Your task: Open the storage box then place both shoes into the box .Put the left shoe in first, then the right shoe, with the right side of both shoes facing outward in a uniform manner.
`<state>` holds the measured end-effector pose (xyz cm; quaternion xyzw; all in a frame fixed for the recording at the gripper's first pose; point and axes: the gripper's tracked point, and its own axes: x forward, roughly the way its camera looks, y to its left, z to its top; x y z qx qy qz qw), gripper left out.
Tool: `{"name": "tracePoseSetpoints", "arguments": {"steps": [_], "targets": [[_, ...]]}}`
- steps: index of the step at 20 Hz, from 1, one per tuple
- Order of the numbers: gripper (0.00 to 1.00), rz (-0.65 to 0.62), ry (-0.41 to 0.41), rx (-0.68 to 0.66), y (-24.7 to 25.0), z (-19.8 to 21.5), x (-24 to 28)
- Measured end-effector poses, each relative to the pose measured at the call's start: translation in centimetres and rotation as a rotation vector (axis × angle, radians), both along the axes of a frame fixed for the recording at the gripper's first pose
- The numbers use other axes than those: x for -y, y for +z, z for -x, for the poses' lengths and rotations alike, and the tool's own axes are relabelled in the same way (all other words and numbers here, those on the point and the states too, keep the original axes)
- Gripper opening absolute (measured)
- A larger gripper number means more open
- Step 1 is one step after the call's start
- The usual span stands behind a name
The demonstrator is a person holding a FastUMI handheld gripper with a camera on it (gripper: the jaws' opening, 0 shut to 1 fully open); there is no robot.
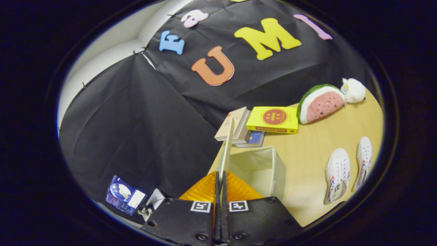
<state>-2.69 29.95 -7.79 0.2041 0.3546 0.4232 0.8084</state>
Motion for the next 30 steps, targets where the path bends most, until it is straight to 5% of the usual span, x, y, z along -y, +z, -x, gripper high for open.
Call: {"name": "tracePoseSetpoints", "arguments": {"steps": [7,11,14,15,17,24,30], "targets": [[0.06,0.072,0.065,0.129,4.0,4.3,-10.4],[0.15,0.118,0.067,0.229,4.4,5.5,-13.9],[0.31,0.127,0.045,0.297,5.2,5.9,-14.4],[0.47,0.129,0.036,0.309,5.3,5.9,-14.6],[0.79,0.134,0.015,0.317,5.2,5.7,-14.4],[0.98,0.236,-0.148,0.449,5.3,3.8,-8.7],[1.00,0.290,-0.273,0.496,5.6,2.3,-1.0]]}}
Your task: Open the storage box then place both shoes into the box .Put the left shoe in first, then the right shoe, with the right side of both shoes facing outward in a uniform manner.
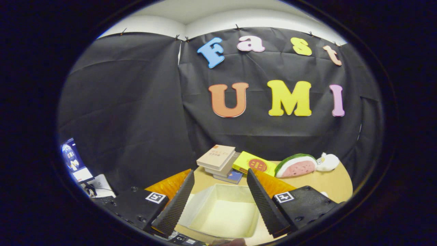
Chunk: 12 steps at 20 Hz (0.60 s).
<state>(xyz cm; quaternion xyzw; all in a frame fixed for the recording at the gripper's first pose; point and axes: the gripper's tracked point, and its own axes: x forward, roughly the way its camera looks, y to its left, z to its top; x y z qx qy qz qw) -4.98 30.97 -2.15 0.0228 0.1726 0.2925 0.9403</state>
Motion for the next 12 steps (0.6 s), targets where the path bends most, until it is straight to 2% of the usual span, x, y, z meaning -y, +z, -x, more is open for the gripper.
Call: {"name": "tracePoseSetpoints", "arguments": {"steps": [7,12], "targets": [[1.00,0.055,-0.168,-0.010,-2.6,-3.2,13.8],[1.00,0.102,-0.225,-0.118,-7.8,-6.2,22.5]]}}
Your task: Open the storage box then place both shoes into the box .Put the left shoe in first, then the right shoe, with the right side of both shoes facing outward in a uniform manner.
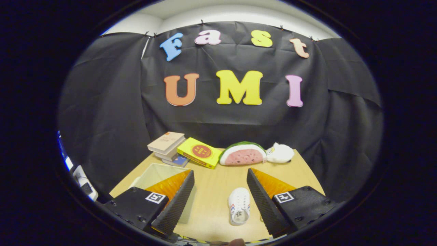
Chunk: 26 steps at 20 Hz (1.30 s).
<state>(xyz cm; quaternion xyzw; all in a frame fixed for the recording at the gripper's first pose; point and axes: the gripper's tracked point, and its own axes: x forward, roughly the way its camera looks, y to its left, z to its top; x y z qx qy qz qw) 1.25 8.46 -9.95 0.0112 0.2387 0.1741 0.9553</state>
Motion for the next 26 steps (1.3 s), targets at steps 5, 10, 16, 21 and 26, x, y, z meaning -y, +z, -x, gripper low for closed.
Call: {"name": "tracePoseSetpoints", "arguments": {"steps": [5,10,16,21,26], "targets": [[1.00,0.059,0.017,-0.210,-9.9,-2.8,4.1],[1.00,0.074,0.064,-0.413,-19.8,-4.6,4.8],[0.99,0.080,0.093,-0.582,-27.1,-7.1,4.9],[0.97,0.069,0.139,-0.667,-29.7,-8.0,3.9],[0.76,0.058,0.179,-0.723,-30.8,-8.3,2.9]]}}
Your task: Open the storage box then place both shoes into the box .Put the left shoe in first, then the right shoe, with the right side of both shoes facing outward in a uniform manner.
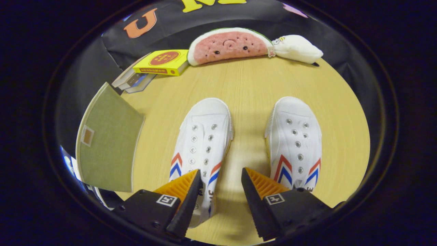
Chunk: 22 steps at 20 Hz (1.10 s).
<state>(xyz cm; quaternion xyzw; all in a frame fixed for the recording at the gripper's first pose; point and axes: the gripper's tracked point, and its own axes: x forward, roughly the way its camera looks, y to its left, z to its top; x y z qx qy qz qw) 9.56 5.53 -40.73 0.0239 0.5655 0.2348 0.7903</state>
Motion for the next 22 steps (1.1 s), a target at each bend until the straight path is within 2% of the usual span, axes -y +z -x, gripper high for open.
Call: {"name": "tracePoseSetpoints", "arguments": {"steps": [1,4,5,6,7,10,13,18,22], "targets": [[0.70,-0.018,0.007,-0.017,0.1,0.3,-0.4],[0.34,-0.057,-0.012,-0.056,0.3,0.6,-1.0],[0.25,-0.065,-0.030,-0.067,0.6,0.6,-0.9],[0.22,-0.090,-0.065,-0.087,0.7,0.5,-0.9],[0.10,-0.111,-0.087,-0.108,0.8,0.7,-1.1],[0.06,-0.142,-0.132,-0.131,1.8,1.6,-1.2],[0.06,-0.192,-0.163,-0.119,5.6,2.9,-2.1],[0.06,-0.238,-0.164,-0.013,16.0,4.9,-5.3],[0.06,-0.284,-0.151,0.047,23.4,6.9,-11.2]]}}
